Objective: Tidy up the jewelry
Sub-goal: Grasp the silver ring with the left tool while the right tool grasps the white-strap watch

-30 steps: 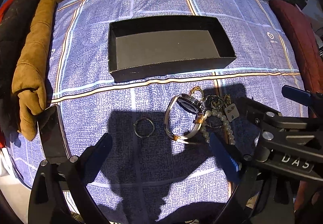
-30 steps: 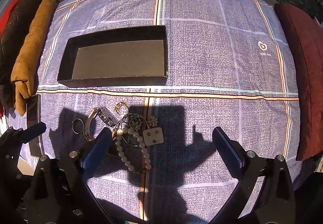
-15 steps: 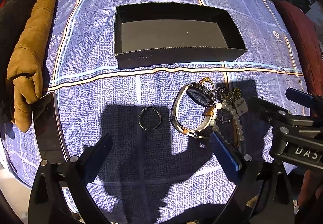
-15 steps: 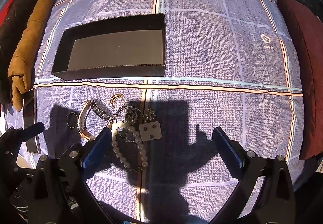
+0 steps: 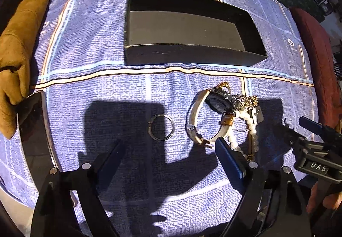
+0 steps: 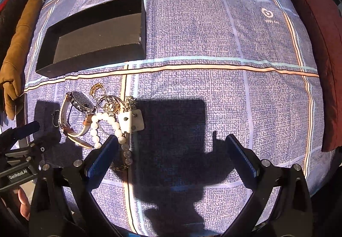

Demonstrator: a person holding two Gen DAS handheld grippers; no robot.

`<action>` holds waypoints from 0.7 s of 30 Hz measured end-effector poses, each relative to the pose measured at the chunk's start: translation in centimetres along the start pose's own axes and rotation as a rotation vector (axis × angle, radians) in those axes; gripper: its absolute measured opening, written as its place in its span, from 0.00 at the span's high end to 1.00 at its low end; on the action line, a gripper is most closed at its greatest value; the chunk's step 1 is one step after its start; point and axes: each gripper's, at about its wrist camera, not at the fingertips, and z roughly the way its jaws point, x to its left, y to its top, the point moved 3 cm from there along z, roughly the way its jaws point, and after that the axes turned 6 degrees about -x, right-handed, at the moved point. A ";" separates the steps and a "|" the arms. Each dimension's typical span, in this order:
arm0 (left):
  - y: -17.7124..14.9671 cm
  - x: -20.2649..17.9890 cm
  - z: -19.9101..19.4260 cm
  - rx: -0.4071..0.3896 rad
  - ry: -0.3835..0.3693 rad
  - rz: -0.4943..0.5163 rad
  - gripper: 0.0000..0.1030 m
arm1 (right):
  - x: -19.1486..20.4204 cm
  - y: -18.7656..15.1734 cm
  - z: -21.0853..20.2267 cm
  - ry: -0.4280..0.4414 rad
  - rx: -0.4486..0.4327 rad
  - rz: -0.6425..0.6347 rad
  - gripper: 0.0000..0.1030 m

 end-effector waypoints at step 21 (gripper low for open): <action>1.0 1.3 1.7 -0.021 0.076 0.060 0.70 | 1.7 -1.5 0.2 0.063 0.006 -0.042 0.28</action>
